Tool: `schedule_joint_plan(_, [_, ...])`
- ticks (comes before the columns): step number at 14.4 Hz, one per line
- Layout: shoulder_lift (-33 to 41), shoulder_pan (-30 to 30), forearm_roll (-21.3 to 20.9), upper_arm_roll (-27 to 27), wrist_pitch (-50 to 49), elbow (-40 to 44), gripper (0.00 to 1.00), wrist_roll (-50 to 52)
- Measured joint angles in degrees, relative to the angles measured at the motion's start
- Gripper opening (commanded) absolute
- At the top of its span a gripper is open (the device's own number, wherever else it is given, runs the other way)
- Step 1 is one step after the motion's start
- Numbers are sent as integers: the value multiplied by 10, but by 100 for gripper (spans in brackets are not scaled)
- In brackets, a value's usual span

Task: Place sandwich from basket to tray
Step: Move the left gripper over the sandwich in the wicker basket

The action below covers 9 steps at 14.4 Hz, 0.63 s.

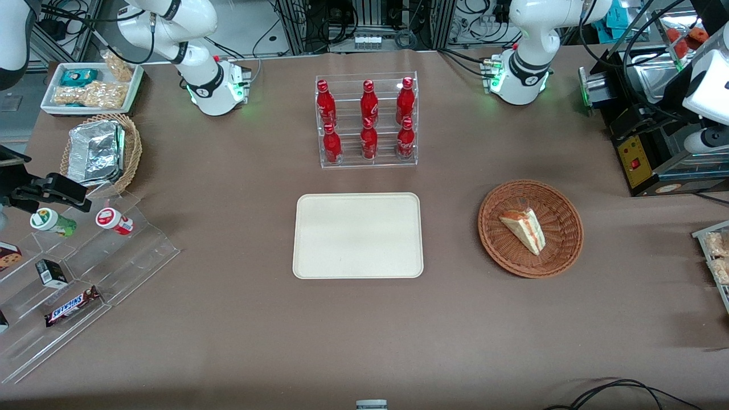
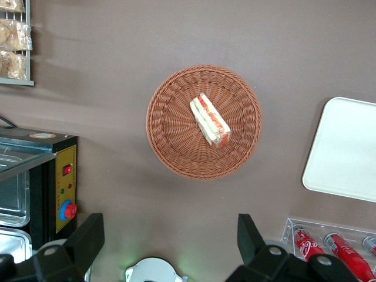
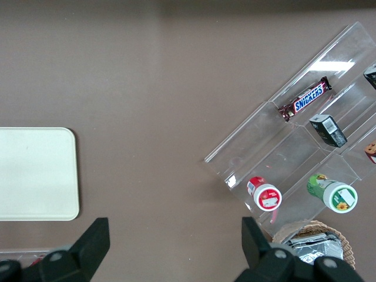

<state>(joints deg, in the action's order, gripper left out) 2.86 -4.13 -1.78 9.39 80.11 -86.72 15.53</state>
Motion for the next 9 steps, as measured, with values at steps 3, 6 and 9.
schedule_joint_plan(3, [0, 0, 0, 0, 0, 0, 100, 0])
schedule_joint_plan(6, [-2, 0, 0, 0, -5, -3, 100, 1])
schedule_joint_plan(9, [-13, -1, 0, -2, -42, -19, 100, 10])
